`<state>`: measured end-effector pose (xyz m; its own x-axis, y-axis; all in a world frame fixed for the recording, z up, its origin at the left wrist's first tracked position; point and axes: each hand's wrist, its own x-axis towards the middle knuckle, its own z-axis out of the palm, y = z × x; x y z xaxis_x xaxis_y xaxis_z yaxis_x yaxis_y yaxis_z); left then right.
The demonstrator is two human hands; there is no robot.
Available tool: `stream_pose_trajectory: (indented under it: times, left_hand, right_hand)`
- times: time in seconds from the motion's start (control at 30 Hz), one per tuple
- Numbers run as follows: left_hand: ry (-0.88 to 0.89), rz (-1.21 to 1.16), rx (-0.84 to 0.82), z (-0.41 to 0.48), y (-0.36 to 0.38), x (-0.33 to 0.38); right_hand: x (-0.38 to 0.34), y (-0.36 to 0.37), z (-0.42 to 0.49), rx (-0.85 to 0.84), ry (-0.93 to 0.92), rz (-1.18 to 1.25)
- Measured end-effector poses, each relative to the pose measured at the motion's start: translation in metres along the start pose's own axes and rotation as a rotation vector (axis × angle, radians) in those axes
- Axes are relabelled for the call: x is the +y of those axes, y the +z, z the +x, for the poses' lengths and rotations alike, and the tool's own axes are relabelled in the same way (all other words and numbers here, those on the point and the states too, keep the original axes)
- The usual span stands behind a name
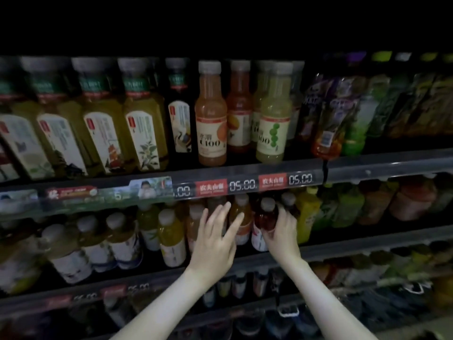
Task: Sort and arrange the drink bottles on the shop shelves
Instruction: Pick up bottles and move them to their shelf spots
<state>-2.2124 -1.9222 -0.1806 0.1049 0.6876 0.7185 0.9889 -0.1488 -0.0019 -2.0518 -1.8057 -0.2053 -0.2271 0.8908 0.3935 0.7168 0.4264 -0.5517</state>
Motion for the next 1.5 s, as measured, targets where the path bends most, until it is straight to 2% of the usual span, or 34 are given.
stream_pose_trajectory:
  times: [0.1, 0.17, 0.23, 0.3, 0.53, 0.67, 0.8, 0.93, 1.03, 1.13, 1.27, 1.5]
  left_hand:
    - [-0.167, 0.097, -0.292, -0.015, 0.016, -0.012]
    - [-0.269, 0.155, -0.414, -0.016, 0.015, -0.018]
    - [-0.309, 0.183, -0.509, -0.018, 0.018, -0.025]
    - [-0.294, 0.186, -0.525, -0.021, 0.02, -0.029]
    - [-0.303, 0.239, -0.385, -0.023, 0.026, -0.041]
    - [-0.315, 0.262, -0.396, -0.022, 0.032, -0.047]
    - [-0.322, 0.256, -0.374, -0.024, 0.038, -0.044]
    - [-0.262, 0.187, -0.313, -0.018, 0.041, -0.026]
    - [-0.18, 0.097, -0.262, -0.008, 0.048, -0.004]
    - [-0.109, 0.021, -0.257, 0.003, 0.061, 0.018]
    - [-0.062, -0.043, -0.275, 0.016, 0.08, 0.042]
    - [-0.08, 0.026, -0.28, 0.036, 0.107, 0.079]
  right_hand:
    - [0.001, 0.016, 0.011, -0.148, -0.025, -0.115]
    - [-0.003, 0.019, 0.016, -0.182, 0.002, -0.114]
    - [-0.007, 0.019, 0.017, -0.17, 0.032, -0.162]
    - [-0.012, 0.02, 0.016, -0.12, 0.024, -0.281]
    - [-0.006, 0.029, 0.02, -0.056, 0.033, -0.295]
    - [-0.004, 0.026, 0.024, -0.137, -0.079, -0.19]
    - [-0.002, 0.021, 0.028, -0.186, -0.029, -0.128]
    - [-0.001, 0.015, 0.019, -0.119, -0.057, -0.255]
    - [0.009, 0.012, 0.01, -0.079, -0.075, -0.259]
    - [0.025, 0.002, -0.002, -0.085, -0.032, -0.205]
    - [0.052, -0.015, -0.017, -0.089, 0.121, -0.097]
    - [0.087, -0.045, 0.001, -0.097, 0.286, 0.077]
